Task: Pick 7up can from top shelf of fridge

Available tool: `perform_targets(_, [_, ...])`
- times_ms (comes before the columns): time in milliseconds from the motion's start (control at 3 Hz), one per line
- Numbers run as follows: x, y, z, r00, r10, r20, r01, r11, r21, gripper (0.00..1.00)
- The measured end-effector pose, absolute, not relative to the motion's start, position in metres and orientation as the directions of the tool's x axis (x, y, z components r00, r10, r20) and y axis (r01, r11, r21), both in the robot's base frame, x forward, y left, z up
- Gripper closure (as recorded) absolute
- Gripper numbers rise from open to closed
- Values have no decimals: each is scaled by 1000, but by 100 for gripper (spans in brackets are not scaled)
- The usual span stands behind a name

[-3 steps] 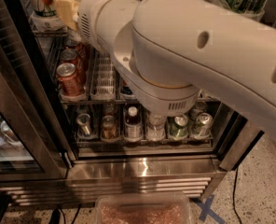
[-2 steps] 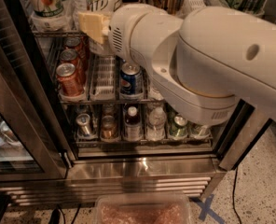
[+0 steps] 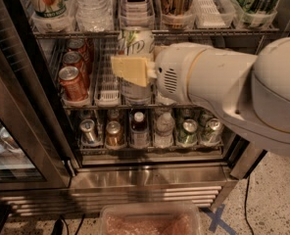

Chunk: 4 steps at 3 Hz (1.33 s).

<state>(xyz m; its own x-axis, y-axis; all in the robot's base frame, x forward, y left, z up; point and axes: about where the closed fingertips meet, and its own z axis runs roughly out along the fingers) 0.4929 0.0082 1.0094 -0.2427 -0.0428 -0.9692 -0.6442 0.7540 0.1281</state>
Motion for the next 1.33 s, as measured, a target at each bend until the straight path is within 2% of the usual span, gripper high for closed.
perform_targets(667, [483,24,1004,-273,-76,-959,-712,687,148,100])
perform_targets(1000, [483,38,985,-338,-96,-936,-773,595,219,100])
perform_targets(1333, [469,48,983,-350,-117,-929,-804,547,234,100])
